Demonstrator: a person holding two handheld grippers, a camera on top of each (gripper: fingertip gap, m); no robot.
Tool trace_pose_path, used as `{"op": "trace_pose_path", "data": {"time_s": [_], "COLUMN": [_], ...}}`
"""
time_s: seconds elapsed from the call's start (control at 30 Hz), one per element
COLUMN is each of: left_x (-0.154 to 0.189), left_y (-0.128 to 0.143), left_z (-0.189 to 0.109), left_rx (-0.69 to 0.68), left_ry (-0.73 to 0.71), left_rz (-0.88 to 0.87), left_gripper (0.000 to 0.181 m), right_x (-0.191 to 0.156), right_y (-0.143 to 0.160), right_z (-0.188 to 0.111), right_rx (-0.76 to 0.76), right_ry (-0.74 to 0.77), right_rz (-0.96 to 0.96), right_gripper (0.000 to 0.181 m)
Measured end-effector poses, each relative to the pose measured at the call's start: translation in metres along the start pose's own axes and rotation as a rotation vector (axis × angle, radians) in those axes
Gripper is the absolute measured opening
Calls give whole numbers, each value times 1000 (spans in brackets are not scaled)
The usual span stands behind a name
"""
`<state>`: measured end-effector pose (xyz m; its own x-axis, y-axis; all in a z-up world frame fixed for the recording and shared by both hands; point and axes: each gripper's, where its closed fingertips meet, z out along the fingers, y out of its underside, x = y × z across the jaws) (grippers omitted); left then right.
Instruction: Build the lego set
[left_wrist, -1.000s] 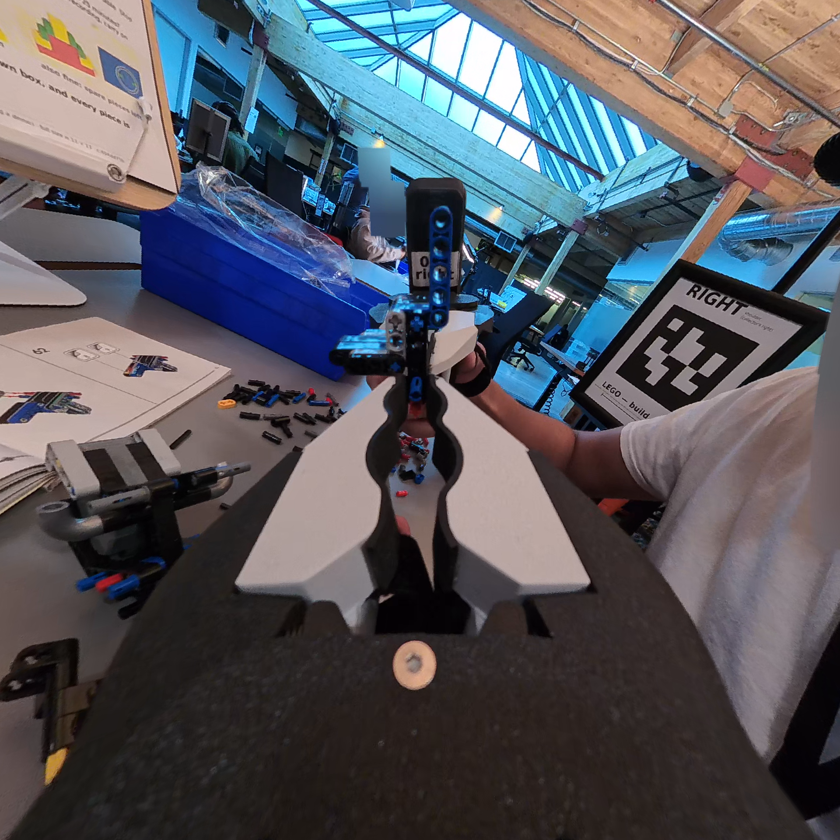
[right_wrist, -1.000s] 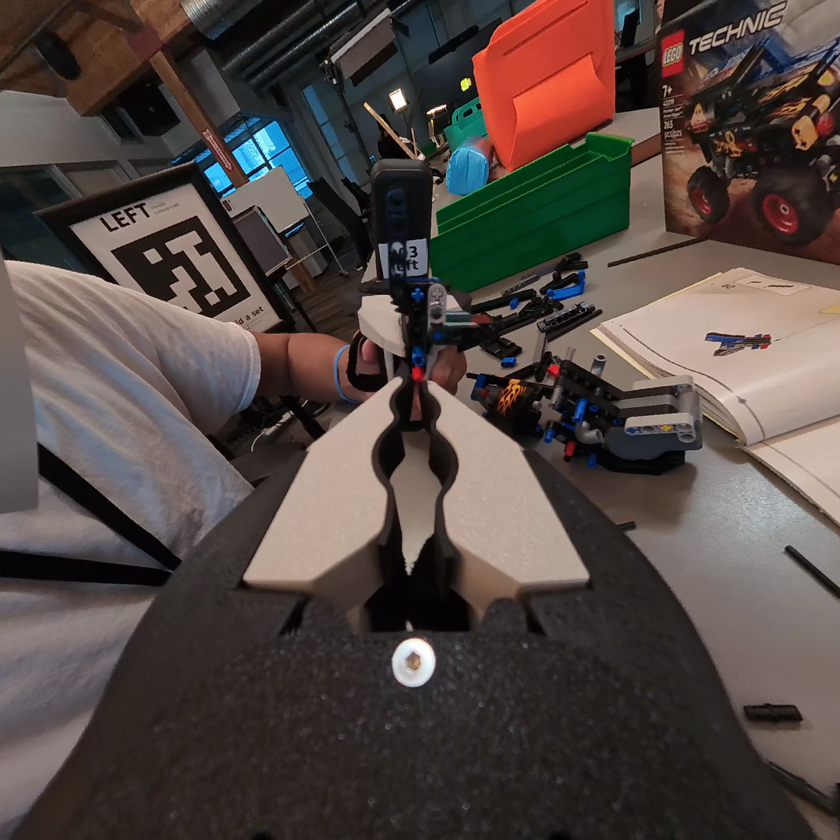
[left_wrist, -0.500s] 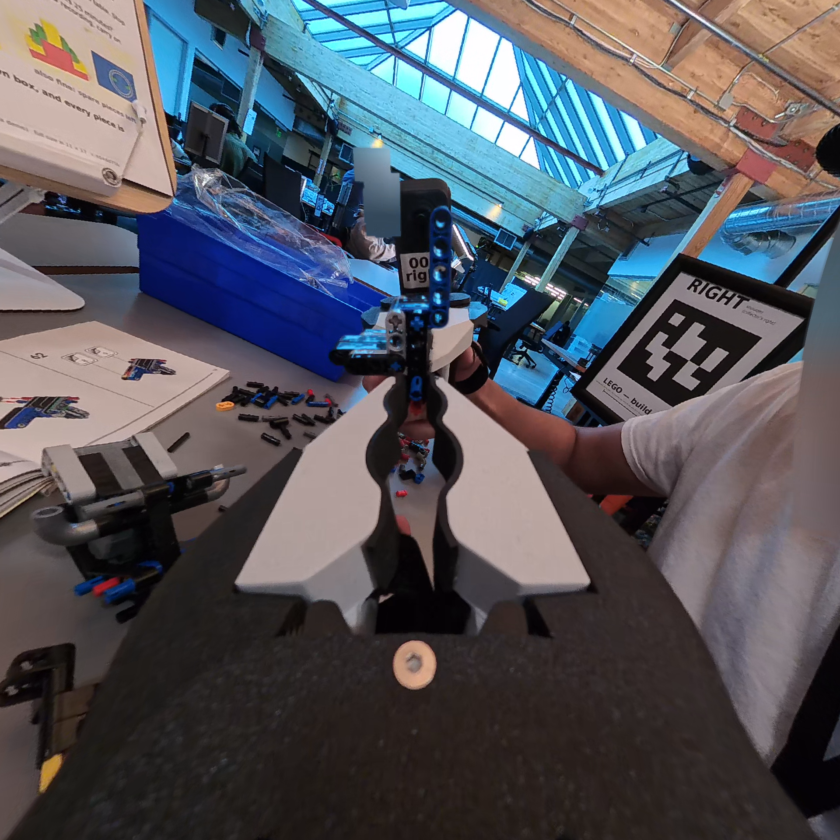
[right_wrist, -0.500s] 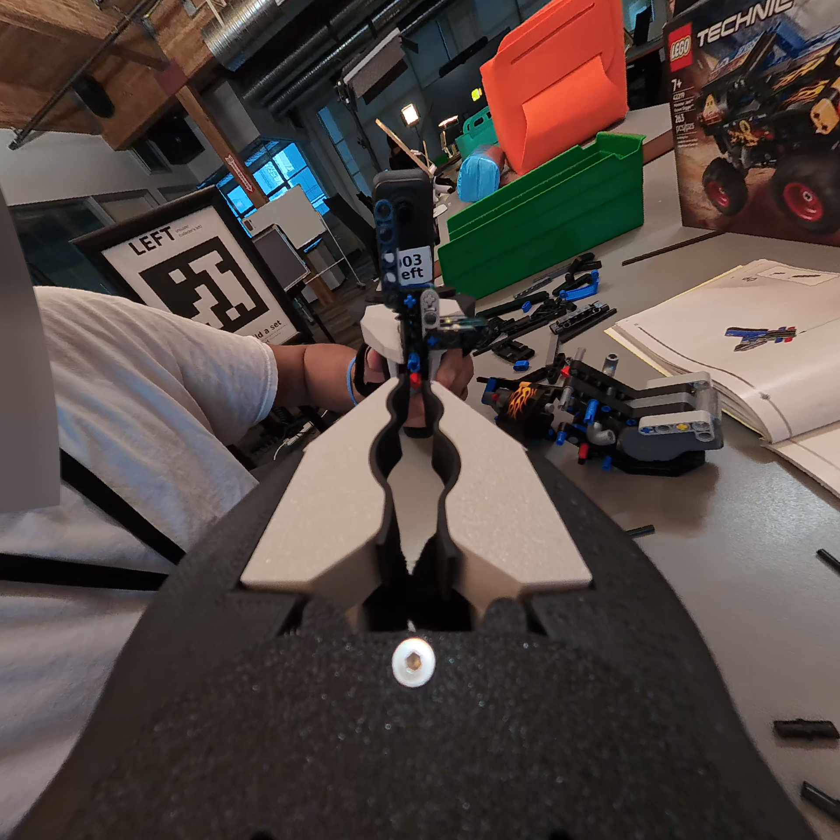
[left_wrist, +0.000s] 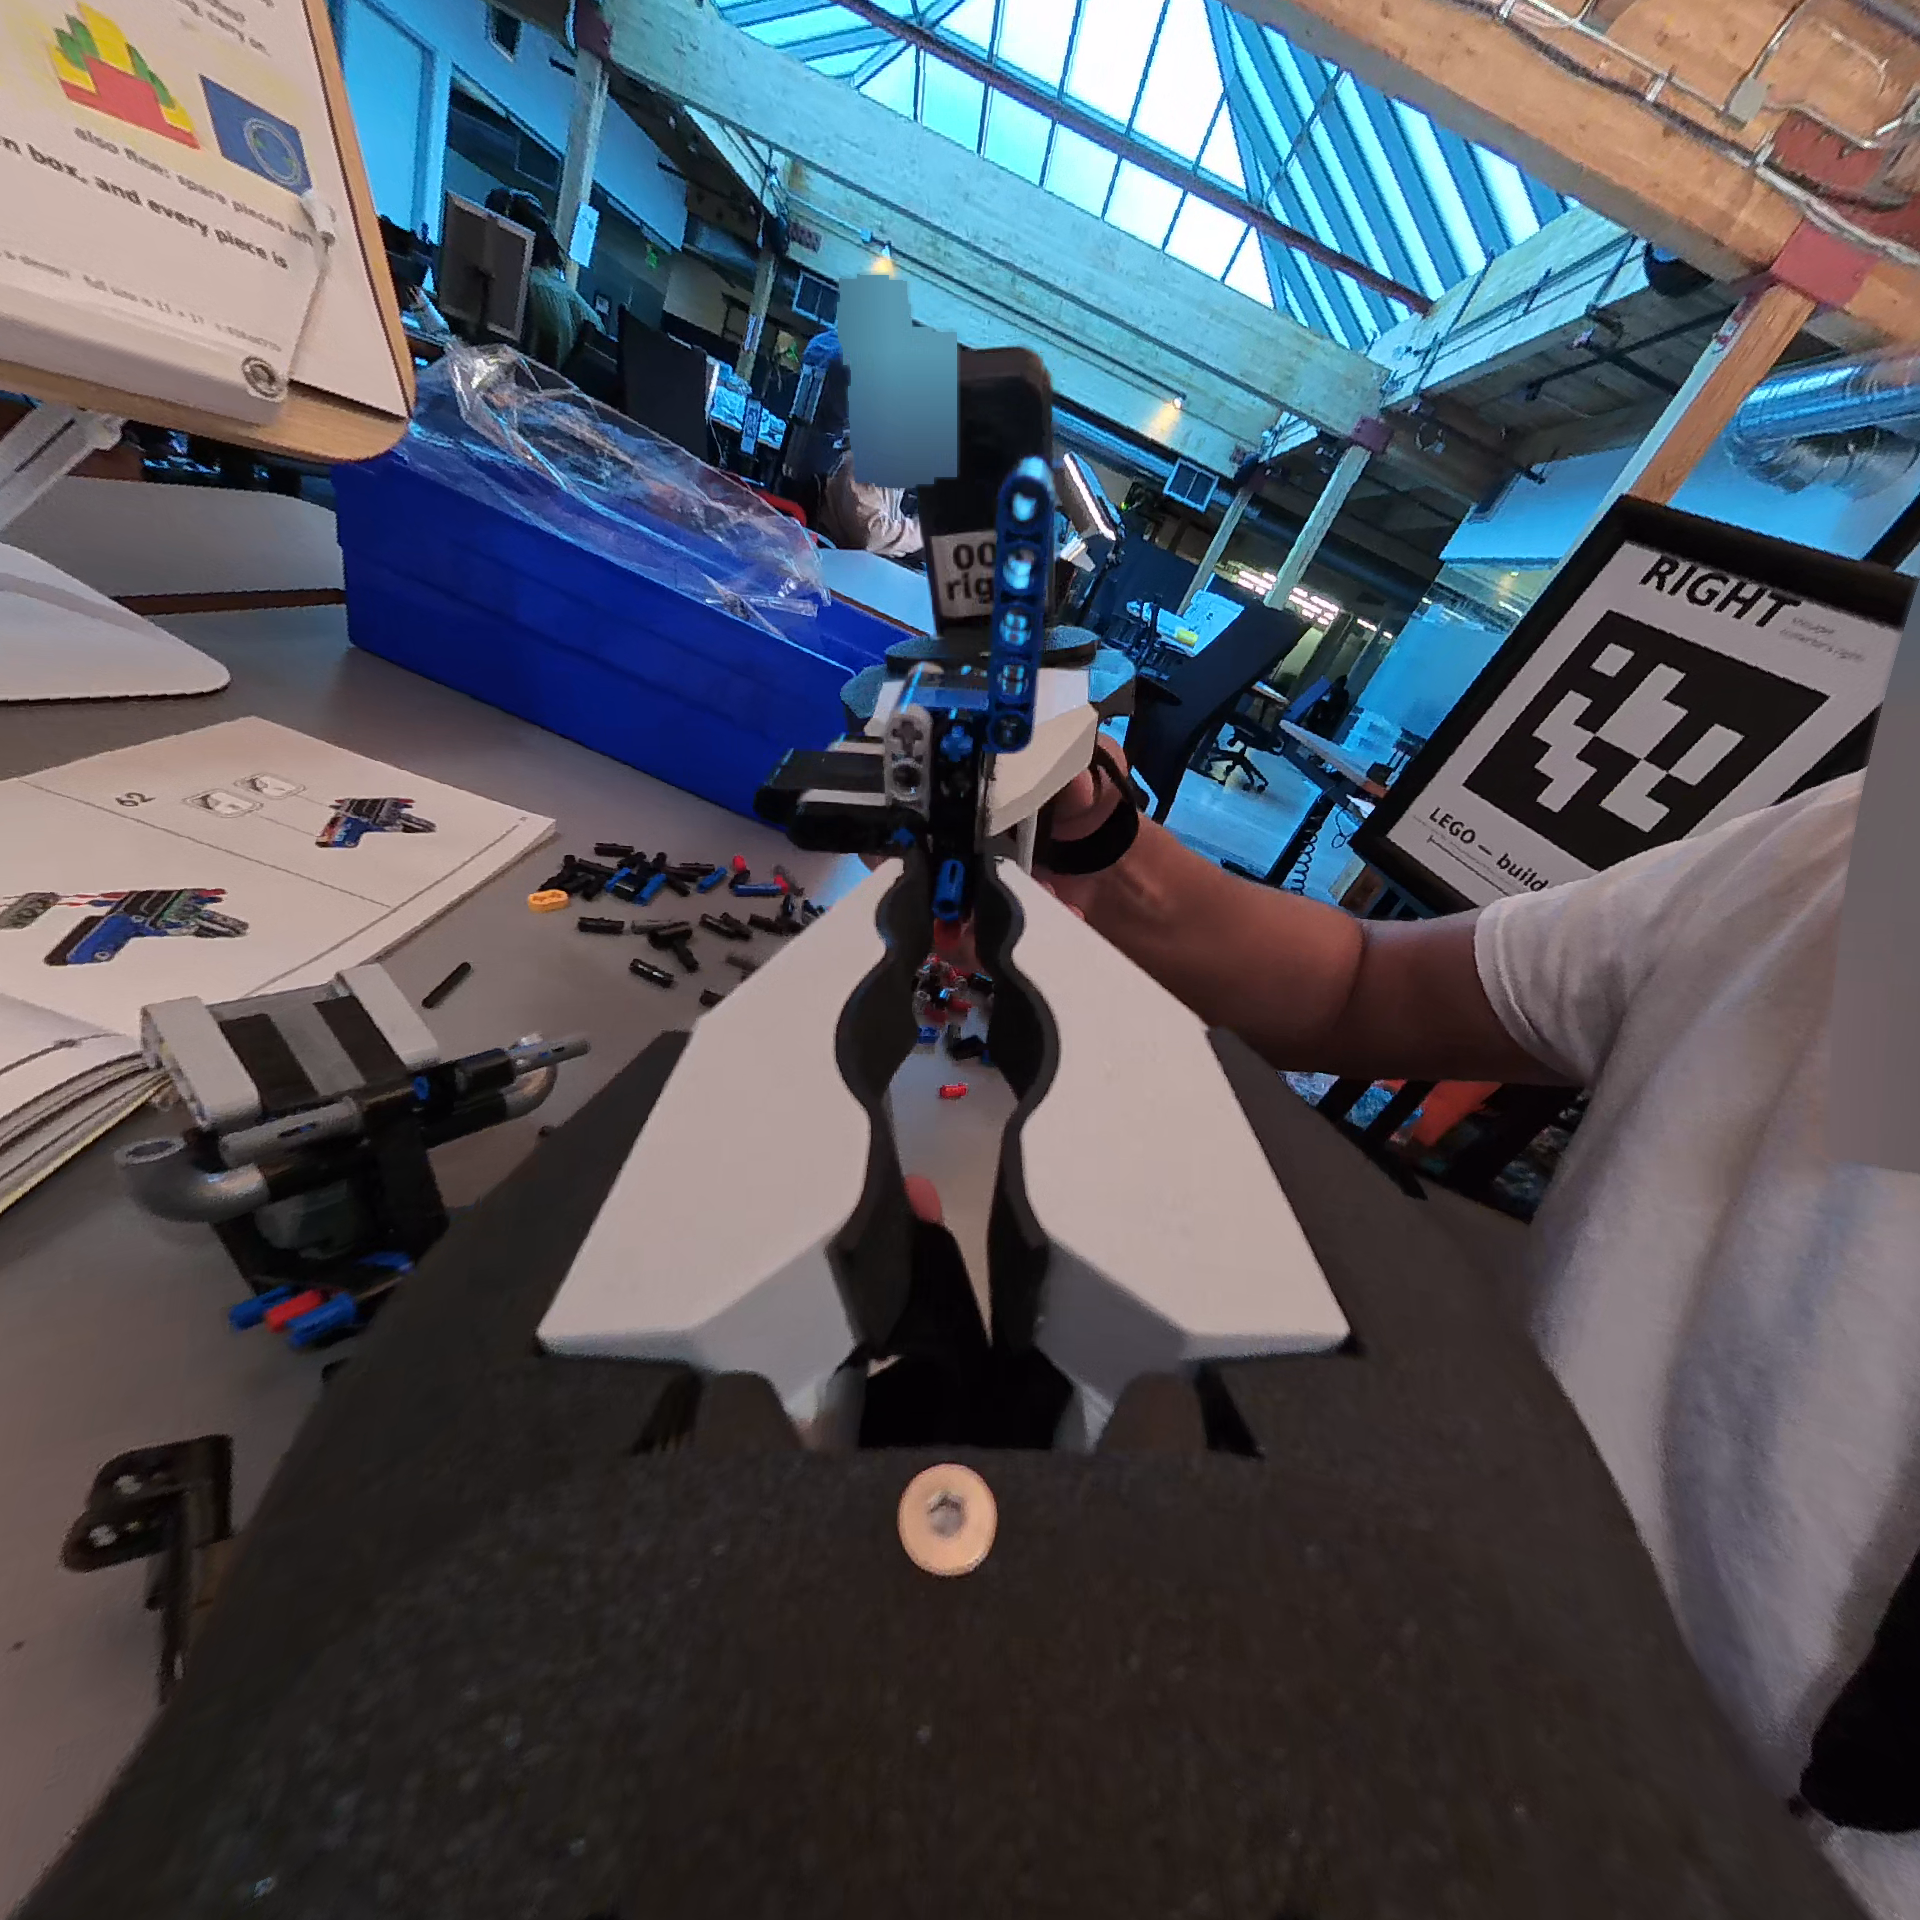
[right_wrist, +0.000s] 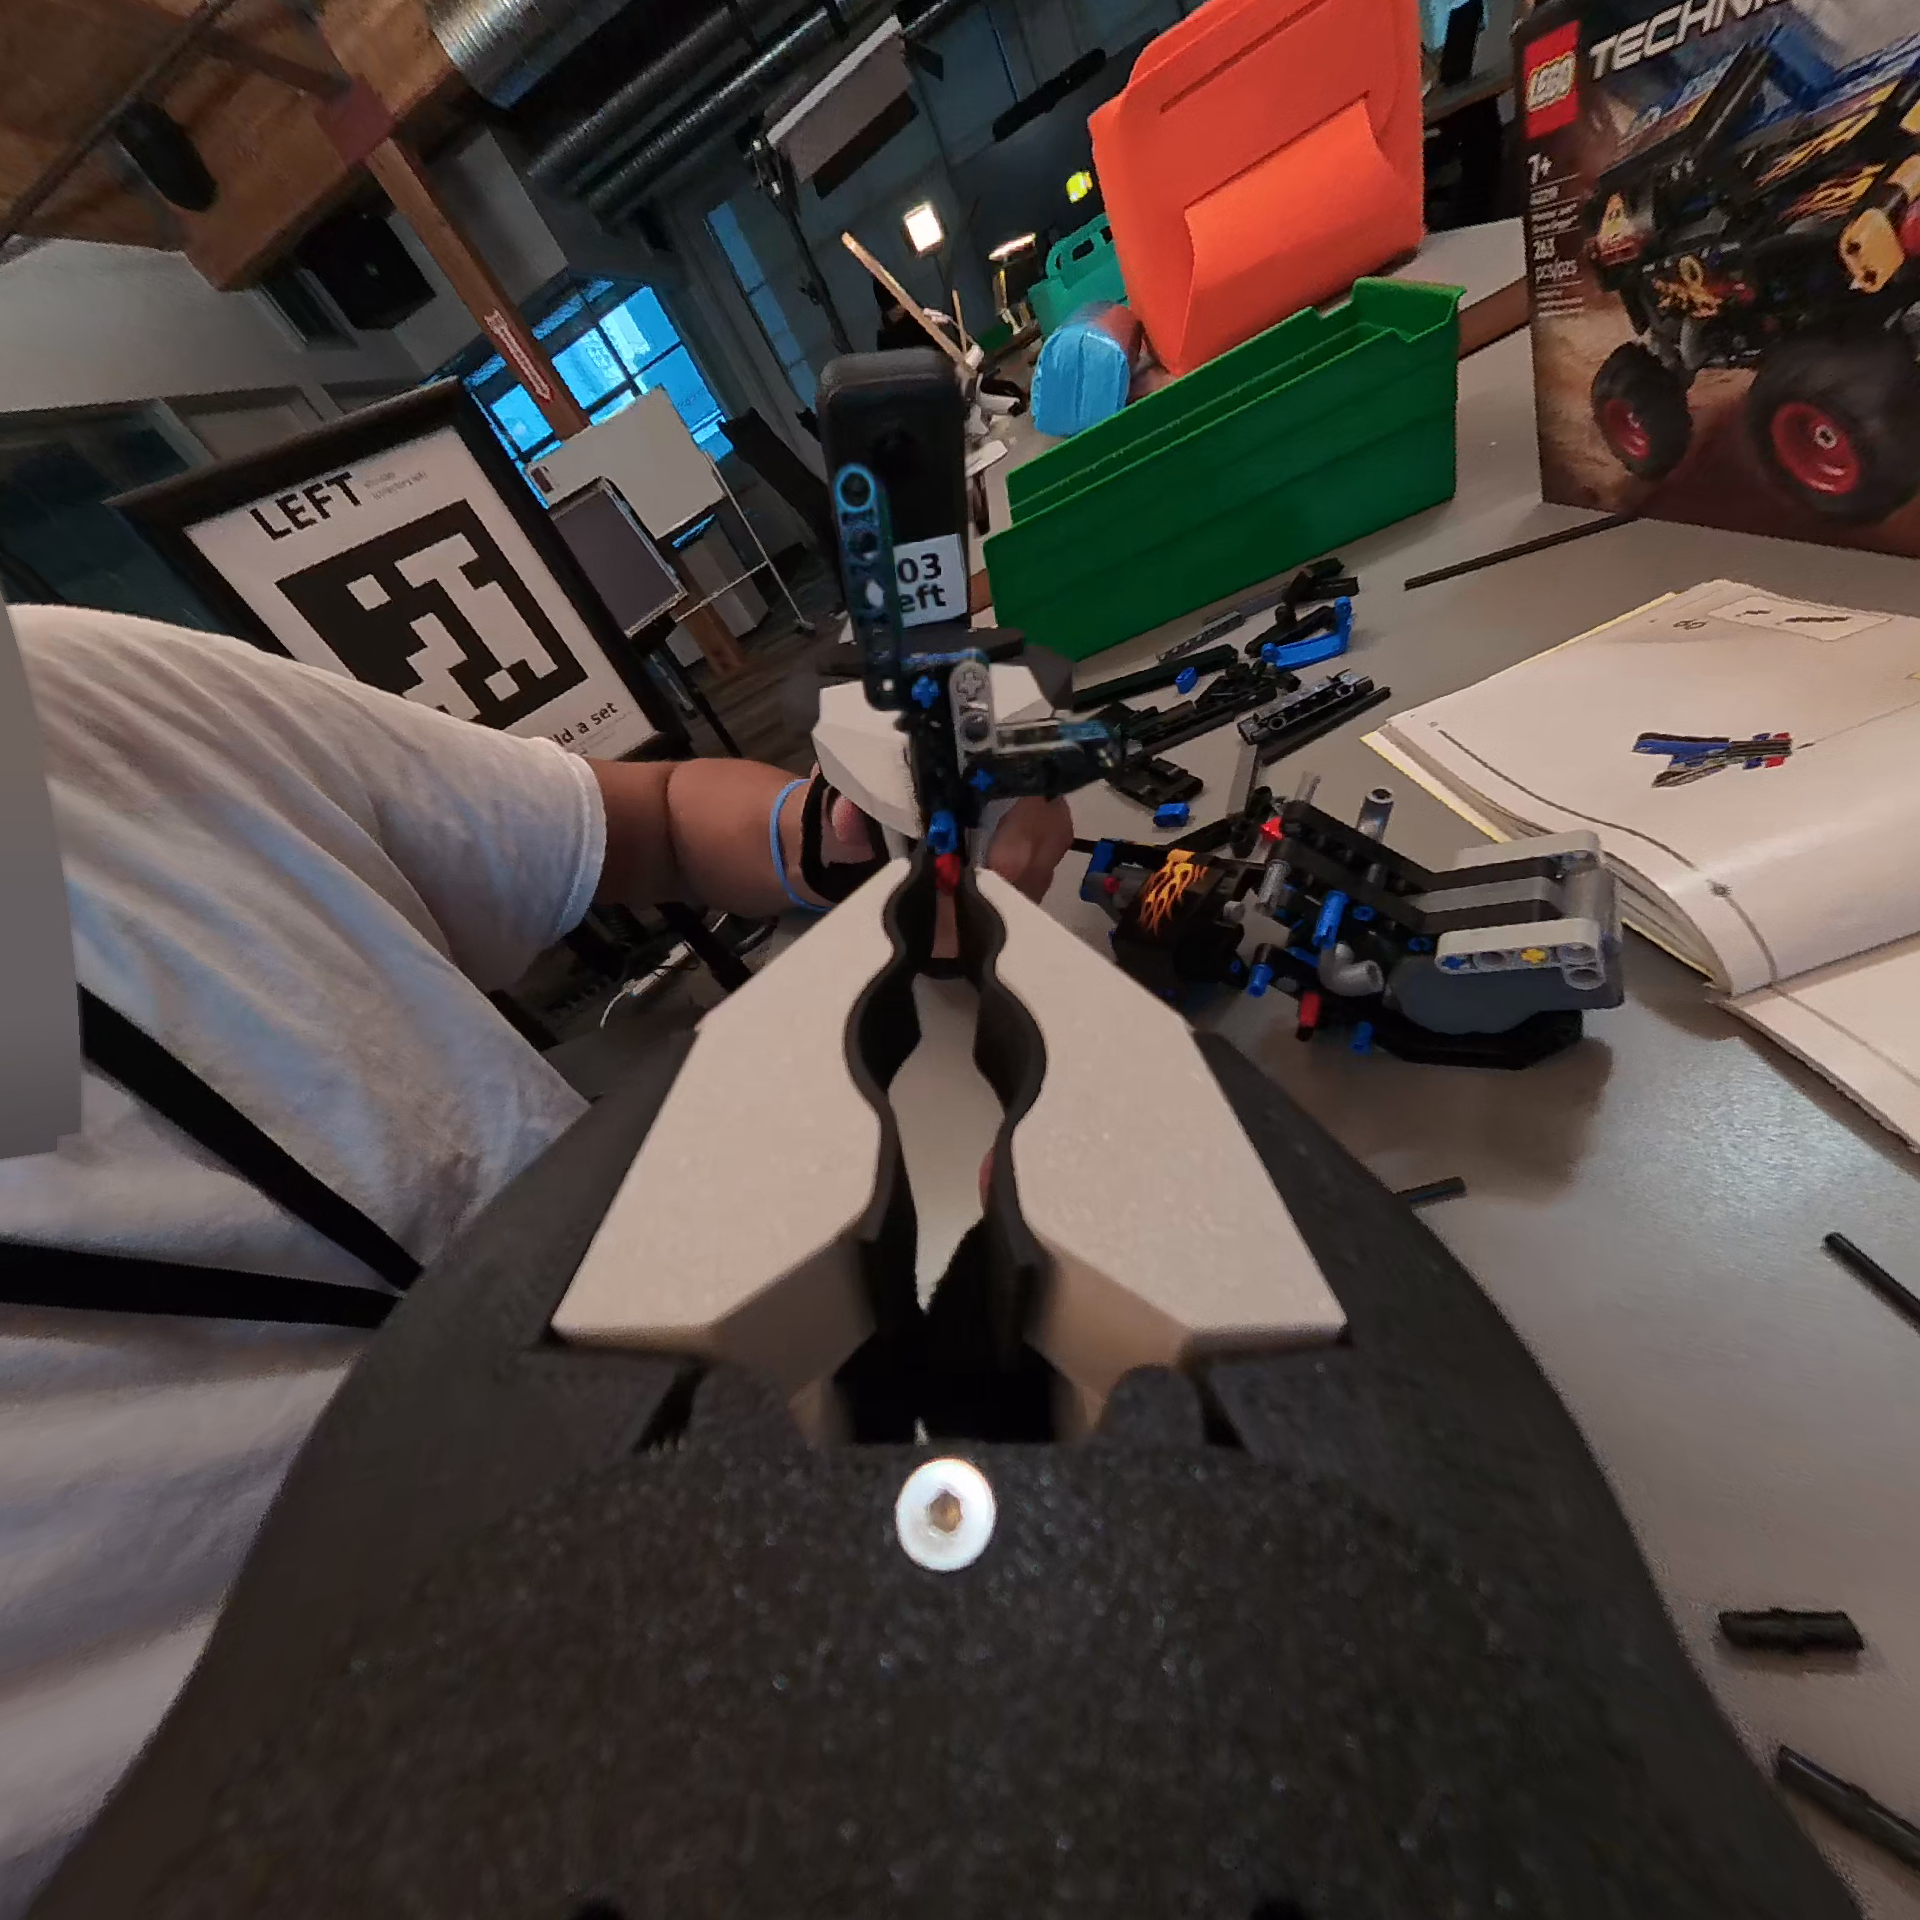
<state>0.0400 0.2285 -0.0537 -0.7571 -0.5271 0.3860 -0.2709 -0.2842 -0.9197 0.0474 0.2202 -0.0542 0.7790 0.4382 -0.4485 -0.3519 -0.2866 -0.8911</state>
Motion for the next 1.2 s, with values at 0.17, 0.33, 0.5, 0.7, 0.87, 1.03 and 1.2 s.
{"op": "trace_pose_path", "data": {"time_s": [0.17, 0.33, 0.5, 0.7, 0.87, 1.03, 1.2], "left_x": [0, 3, 5, 3, -2, -16, -24], "left_y": [0, -1, 0, -8, -9, -20, -29], "left_z": [0, 1, 2, 3, 0, -7, -10], "left_rx": [7, 18, 10, 37, 52, 160, 261], "left_ry": [11, 21, 23, 46, 49, 68, 112], "left_rz": [-11, -25, -1, -110, -165, -375, -591], "left_gripper": [6, 6, 6, 6, 6, 5, 6], "right_x": [0, -3, -6, -6, -1, 14, 22], "right_y": [0, -1, 1, -8, -10, -18, -26], "right_z": [1, 1, 3, -2, -2, -8, 7], "right_rx": [2, 4, -4, 36, 43, 56, 16], "right_ry": [17, 0, -1, -36, 1, 176, 650], "right_rz": [-21, -23, -36, 2, -8, -183, -611], "right_gripper": [2, 2, 2, 3, 1, 24, 44]}}
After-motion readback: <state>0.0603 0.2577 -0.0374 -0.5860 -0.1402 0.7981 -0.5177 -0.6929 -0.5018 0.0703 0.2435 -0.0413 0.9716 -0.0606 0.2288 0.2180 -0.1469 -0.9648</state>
